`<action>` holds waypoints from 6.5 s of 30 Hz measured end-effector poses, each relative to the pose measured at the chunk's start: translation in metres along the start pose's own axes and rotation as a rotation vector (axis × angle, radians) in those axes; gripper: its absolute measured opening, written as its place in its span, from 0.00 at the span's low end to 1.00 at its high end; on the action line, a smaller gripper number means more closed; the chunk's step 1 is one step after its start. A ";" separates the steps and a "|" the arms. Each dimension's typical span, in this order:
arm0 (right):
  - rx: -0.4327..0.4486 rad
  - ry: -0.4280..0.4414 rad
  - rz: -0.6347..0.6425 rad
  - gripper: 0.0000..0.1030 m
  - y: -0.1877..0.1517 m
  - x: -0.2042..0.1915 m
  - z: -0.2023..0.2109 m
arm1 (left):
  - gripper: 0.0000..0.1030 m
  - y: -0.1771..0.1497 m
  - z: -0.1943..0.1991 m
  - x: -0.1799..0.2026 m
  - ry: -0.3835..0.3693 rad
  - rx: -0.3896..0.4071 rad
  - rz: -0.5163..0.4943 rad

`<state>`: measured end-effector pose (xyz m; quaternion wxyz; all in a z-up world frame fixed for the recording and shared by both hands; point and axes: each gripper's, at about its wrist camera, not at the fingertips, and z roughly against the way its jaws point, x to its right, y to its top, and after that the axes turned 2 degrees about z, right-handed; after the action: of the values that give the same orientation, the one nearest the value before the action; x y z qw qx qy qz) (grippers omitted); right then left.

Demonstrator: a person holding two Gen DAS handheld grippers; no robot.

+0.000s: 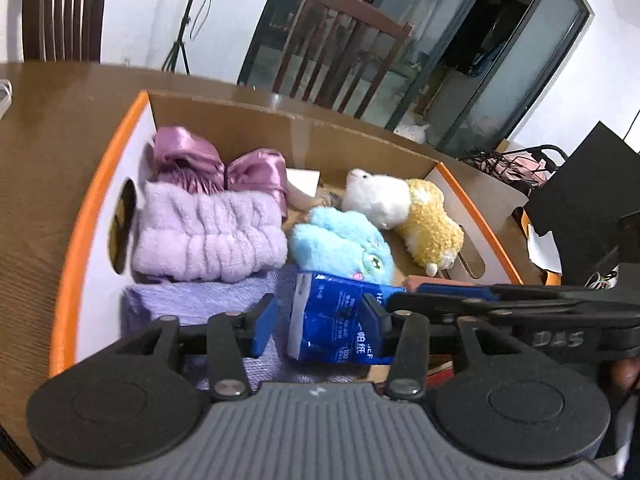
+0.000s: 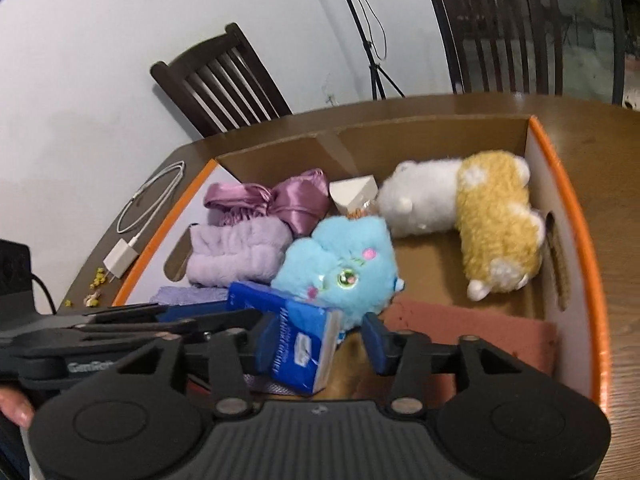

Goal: Organize soft objects
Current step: 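Carry the blue carton into the box and open the right gripper, then move the right gripper back toward the white foam cylinder, then grasp the white foam cylinder with the right gripper and lift it, then carry the foam cylinder into the box and release it, then withdraw the open right gripper from the box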

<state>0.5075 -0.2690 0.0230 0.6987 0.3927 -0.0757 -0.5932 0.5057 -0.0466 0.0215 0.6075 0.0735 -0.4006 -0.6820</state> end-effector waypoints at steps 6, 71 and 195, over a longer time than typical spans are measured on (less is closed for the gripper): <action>0.098 -0.060 0.115 0.53 -0.001 -0.019 0.061 | 0.55 -0.004 0.056 0.021 0.011 0.093 -0.067; 0.181 0.097 -0.011 0.53 -0.170 0.000 0.083 | 0.70 -0.172 0.089 0.022 -0.129 0.220 0.018; 0.343 -0.037 0.117 0.45 -0.144 -0.030 0.197 | 0.93 -0.145 0.219 0.090 0.143 0.503 -0.229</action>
<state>0.2751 -0.3315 0.0758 0.6533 0.4901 -0.2115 -0.5370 0.2431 -0.0349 0.1102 0.5160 0.3146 -0.5023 -0.6185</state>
